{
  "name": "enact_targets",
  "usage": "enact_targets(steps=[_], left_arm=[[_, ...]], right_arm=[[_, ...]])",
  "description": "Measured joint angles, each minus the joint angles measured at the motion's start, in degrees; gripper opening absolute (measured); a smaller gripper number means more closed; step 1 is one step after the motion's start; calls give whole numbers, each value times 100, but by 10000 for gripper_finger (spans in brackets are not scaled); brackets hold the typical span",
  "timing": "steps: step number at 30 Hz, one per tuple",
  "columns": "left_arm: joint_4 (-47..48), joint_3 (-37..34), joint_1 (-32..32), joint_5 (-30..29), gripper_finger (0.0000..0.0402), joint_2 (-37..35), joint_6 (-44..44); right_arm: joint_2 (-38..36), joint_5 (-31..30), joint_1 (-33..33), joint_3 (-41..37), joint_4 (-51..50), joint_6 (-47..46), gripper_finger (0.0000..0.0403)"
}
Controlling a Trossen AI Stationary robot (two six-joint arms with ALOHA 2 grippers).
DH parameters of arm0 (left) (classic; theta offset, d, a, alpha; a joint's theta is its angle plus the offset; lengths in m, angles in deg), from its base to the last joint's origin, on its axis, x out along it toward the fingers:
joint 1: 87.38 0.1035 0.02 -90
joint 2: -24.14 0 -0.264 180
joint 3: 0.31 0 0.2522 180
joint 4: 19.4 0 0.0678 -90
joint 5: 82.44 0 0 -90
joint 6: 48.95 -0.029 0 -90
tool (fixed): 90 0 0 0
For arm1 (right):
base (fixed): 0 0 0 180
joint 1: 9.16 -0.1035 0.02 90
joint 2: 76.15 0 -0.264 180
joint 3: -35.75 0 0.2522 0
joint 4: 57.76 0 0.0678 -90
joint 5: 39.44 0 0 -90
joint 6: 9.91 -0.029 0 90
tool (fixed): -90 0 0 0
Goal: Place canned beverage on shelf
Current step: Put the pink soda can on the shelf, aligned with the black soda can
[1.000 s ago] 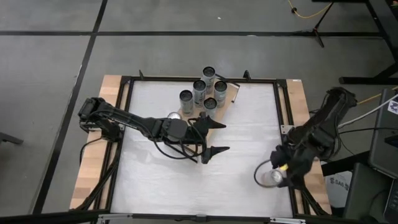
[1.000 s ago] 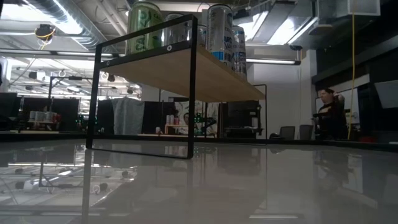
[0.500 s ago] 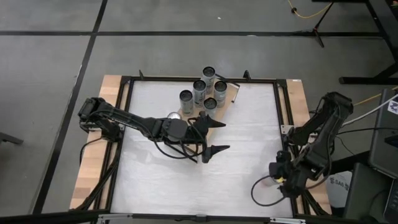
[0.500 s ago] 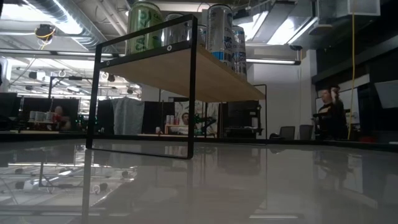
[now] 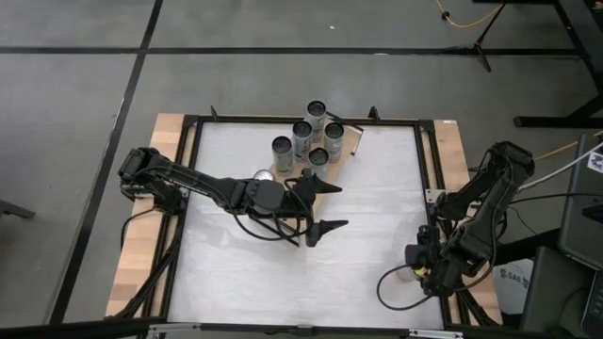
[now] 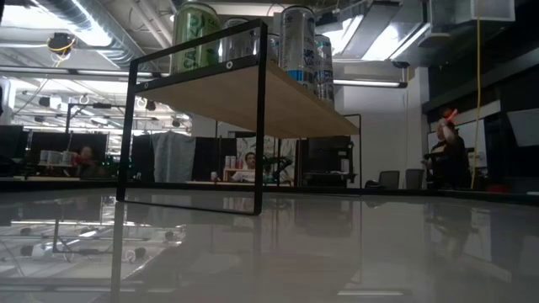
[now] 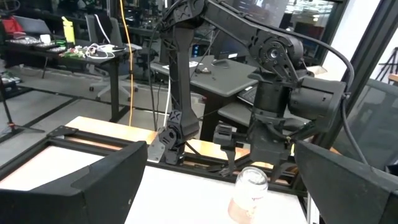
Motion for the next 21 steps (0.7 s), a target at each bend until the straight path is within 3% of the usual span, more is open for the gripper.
enact_targets(steps=[10, 21], left_arm=[[0, 0, 0, 0, 400, 0, 2], [2, 0, 0, 0, 400, 0, 2]], right_arm=[[79, -94, 0, 0, 86, 7, 392], [766, -89, 13, 0, 199, 213, 392]])
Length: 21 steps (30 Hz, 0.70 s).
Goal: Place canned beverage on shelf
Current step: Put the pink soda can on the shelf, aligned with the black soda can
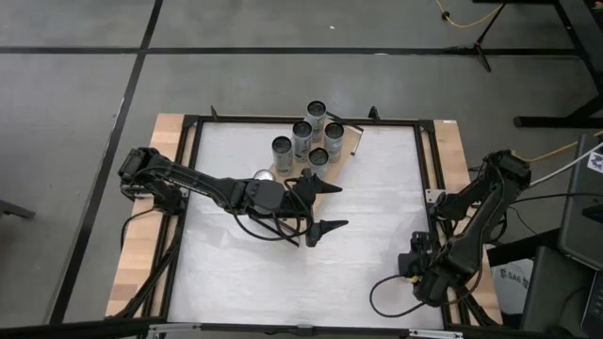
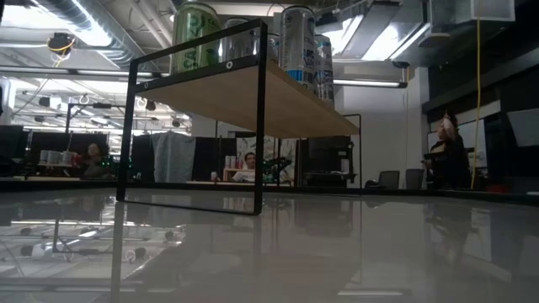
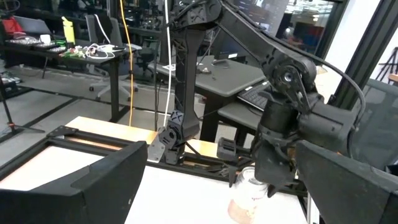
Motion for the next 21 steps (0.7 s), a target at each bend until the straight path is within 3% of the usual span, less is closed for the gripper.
enact_targets(steps=[6, 15, 21], left_arm=[[0, 0, 0, 2, 400, 0, 0], [0, -1, -15, 2, 400, 0, 9], [-2, -2, -161, -90, 400, 0, 11]], right_arm=[[171, 2, -2, 0, -2, 94, 376], [167, -3, 0, 4, 4, 439, 279], [167, -155, 67, 7, 15, 1597, 280]])
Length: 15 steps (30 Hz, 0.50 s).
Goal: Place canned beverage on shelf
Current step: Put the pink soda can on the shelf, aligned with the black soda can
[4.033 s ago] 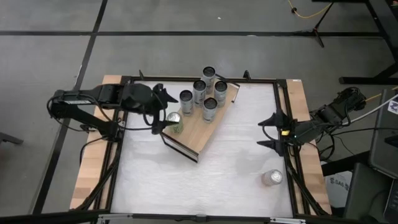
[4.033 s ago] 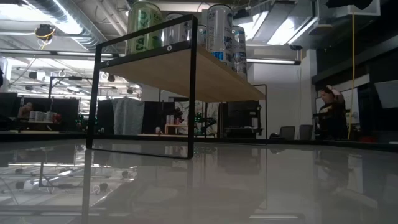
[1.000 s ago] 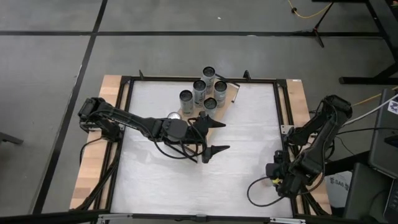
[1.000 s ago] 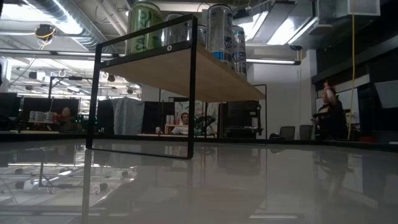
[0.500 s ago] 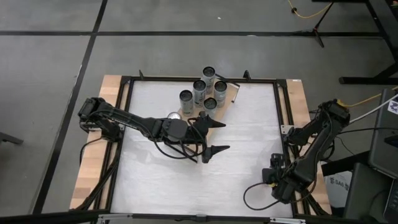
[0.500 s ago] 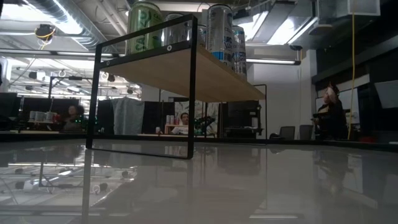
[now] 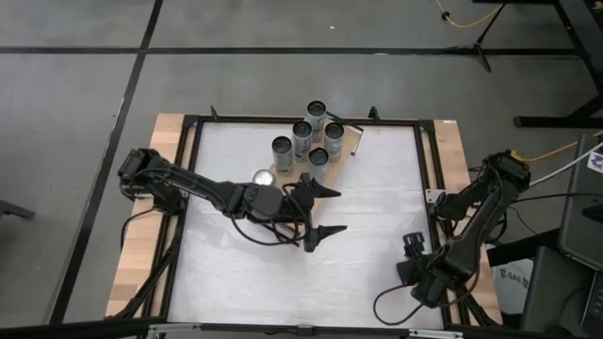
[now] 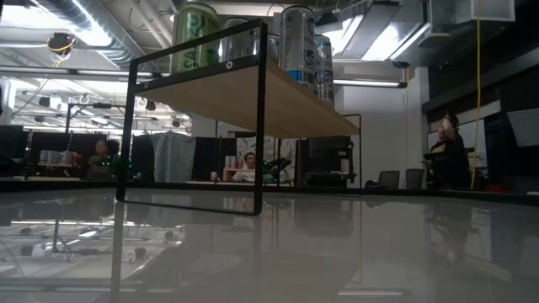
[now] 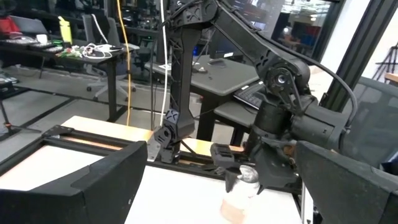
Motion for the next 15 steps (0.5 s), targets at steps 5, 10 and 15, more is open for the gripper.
enact_targets(steps=[5, 10, 15], left_arm=[[0, 0, -236, -497, 400, 0, 0], [0, 0, -452, -903, 400, 0, 1], [0, 0, -631, -1245, 400, 0, 33]], right_arm=[[0, -91, 397, -2, -33, 1678, 298], [0, -250, 973, -5, -2, 4003, 289], [0, -226, 1604, -11, 485, 6260, 294]])
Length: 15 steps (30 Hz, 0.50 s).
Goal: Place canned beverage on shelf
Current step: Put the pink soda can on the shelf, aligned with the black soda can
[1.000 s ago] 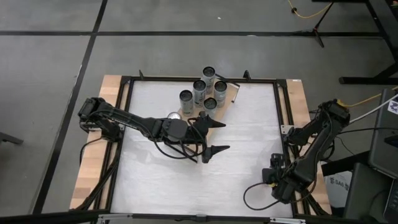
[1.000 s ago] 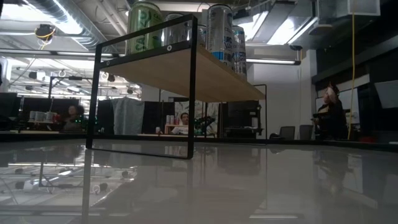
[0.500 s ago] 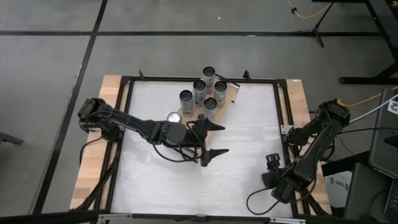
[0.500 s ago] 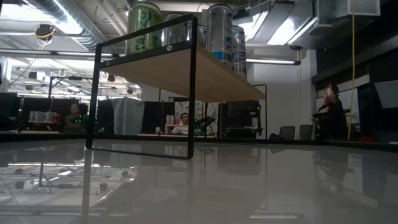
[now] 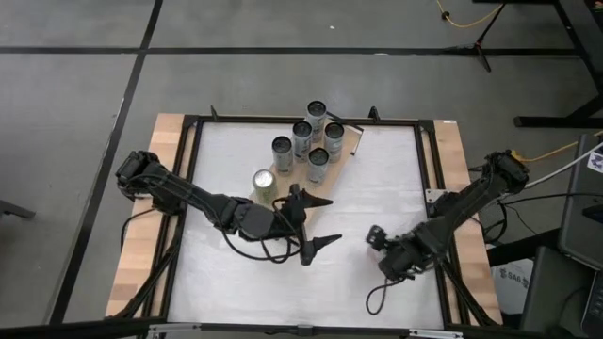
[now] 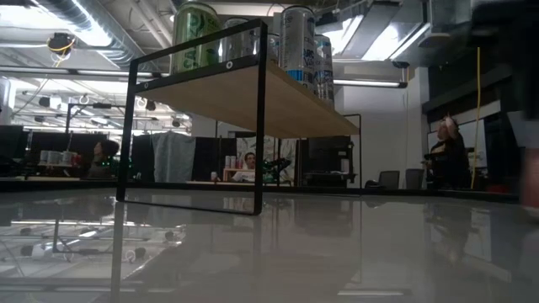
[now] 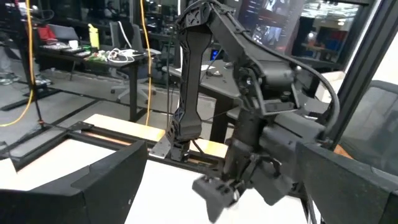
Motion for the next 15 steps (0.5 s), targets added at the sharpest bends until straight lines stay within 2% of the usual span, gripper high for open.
enact_targets(steps=[4, 8, 11, 15], left_arm=[[-2, 0, -99, -340, 400, 0, 10], [-2, 0, -152, -652, 400, 0, 13], [-1, 0, -155, -741, 400, 0, 13], [0, 0, -144, -751, 400, 0, 11]], right_arm=[[11, 22, 354, -1, 628, 1730, 295], [11, 26, 553, 0, 1014, 3070, 293], [11, 39, 635, -2, 982, 3653, 293], [11, 56, 666, 0, 909, 3788, 295]])
